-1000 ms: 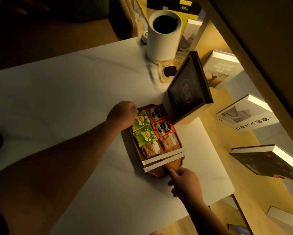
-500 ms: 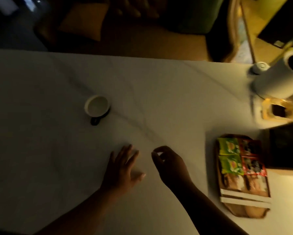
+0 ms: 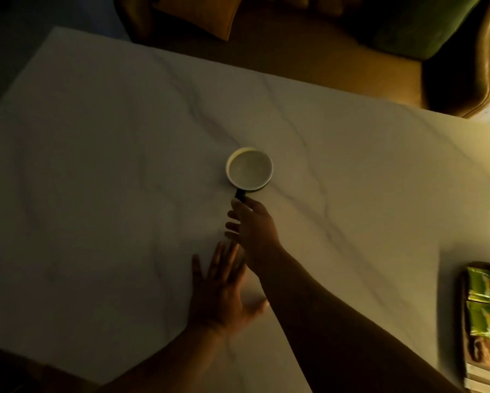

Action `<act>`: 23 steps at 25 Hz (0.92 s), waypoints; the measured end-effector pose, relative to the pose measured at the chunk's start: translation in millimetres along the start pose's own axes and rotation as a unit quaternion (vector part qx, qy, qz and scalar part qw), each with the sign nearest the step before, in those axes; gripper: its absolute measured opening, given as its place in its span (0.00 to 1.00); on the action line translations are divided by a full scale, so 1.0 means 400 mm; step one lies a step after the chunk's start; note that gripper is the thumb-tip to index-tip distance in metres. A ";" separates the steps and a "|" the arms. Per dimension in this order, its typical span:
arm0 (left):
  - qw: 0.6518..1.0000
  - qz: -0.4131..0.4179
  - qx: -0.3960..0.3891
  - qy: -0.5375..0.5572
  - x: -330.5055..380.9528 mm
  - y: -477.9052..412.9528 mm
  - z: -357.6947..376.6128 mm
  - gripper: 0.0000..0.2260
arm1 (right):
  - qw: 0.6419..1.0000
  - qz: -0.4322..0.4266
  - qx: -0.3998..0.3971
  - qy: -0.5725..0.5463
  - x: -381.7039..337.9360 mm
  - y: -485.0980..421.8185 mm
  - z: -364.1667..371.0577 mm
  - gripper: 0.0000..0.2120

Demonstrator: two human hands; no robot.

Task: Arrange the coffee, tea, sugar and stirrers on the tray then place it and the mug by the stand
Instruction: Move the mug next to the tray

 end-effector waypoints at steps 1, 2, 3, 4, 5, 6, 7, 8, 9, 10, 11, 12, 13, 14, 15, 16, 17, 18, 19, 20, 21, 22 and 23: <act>1.000 0.001 0.002 0.004 -0.003 0.000 0.001 0.43 | 1.000 0.007 0.000 -0.026 0.002 -0.015 0.013 0.12; 1.000 0.004 0.002 0.005 -0.005 0.000 0.001 0.43 | 0.999 0.012 0.003 -0.040 0.003 -0.027 0.021 0.08; 1.000 0.008 0.000 0.003 -0.005 -0.001 0.003 0.42 | 0.999 0.015 0.011 -0.048 0.005 -0.037 0.027 0.04; 1.000 0.012 0.000 0.000 -0.006 -0.001 0.005 0.42 | 0.998 0.017 0.021 -0.048 0.005 -0.043 0.030 0.02; 1.000 0.015 -0.001 -0.001 -0.005 0.000 0.008 0.41 | 0.998 0.015 0.035 -0.043 0.004 -0.049 0.029 0.04; 1.000 0.018 -0.002 -0.004 -0.004 0.000 0.012 0.41 | 0.998 0.009 0.054 -0.033 -0.002 -0.053 0.020 0.06; 1.000 0.020 -0.004 -0.009 -0.004 -0.001 0.015 0.42 | 0.997 -0.001 0.072 -0.024 -0.013 -0.052 0.007 0.07; 1.000 0.024 -0.004 -0.015 -0.001 -0.003 0.017 0.42 | 0.996 -0.010 0.085 -0.019 -0.026 -0.043 -0.014 0.08; 0.999 0.025 -0.005 -0.022 -0.001 -0.005 0.018 0.43 | 0.995 -0.014 0.094 -0.017 -0.036 -0.028 -0.040 0.09; 0.999 0.022 -0.008 -0.028 -0.002 -0.007 0.018 0.43 | 0.995 -0.015 0.099 -0.013 -0.042 -0.002 -0.073 0.10; 0.999 0.017 -0.012 -0.036 -0.002 -0.006 0.019 0.44 | 0.995 -0.016 0.103 -0.007 -0.045 0.033 -0.115 0.11; 0.999 0.012 -0.014 -0.042 0.000 -0.003 0.018 0.44 | 0.994 -0.021 0.106 0.000 -0.041 0.076 -0.163 0.10; 0.999 0.016 -0.014 -0.048 0.017 0.001 0.018 0.44 | 0.993 -0.030 0.113 0.000 -0.033 0.126 -0.228 0.10; 0.998 0.031 -0.016 -0.052 0.041 0.003 0.021 0.43 | 0.992 -0.041 0.121 -0.013 -0.018 0.175 -0.293 0.09; 0.997 0.055 -0.019 -0.056 0.078 0.004 0.029 0.42 | 0.989 -0.051 0.131 -0.036 0.004 0.223 -0.361 0.09; 0.994 0.089 -0.024 -0.059 0.131 0.004 0.041 0.41 | 0.986 -0.058 0.143 -0.067 0.032 0.274 -0.432 0.08; 0.990 0.122 -0.030 -0.063 0.191 0.003 0.054 0.40 | 0.981 -0.060 0.157 -0.100 0.066 0.322 -0.499 0.08; 0.986 0.153 -0.032 -0.064 0.265 -0.001 0.068 0.40 | 0.973 -0.059 0.174 -0.140 0.106 0.372 -0.571 0.08; 0.981 0.179 -0.034 -0.065 0.338 -0.007 0.081 0.40 | 0.962 -0.053 0.189 -0.188 0.150 0.415 -0.636 0.08; 0.977 0.201 -0.032 -0.068 0.410 -0.013 0.094 0.40 | 0.949 -0.047 0.202 -0.239 0.195 0.454 -0.695 0.09; 0.971 0.225 -0.033 -0.073 0.482 -0.018 0.108 0.41 | 0.932 -0.041 0.215 -0.289 0.239 0.491 -0.751 0.09; 0.965 0.247 -0.034 -0.078 0.547 -0.022 0.122 0.41 | 0.913 -0.037 0.230 -0.335 0.279 0.523 -0.799 0.09; 0.959 0.268 -0.036 -0.083 0.615 -0.021 0.139 0.41 | 0.892 -0.039 0.247 -0.377 0.316 0.556 -0.852 0.09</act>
Point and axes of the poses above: each hand's wrist, its own y-axis away from the middle knuckle, its own z-axis out of the palm, x = y × z, the point moved 9 cm from there along -y, towards the middle knuckle, and after that the axes turned 4 degrees about z, right-handed, at the moved point
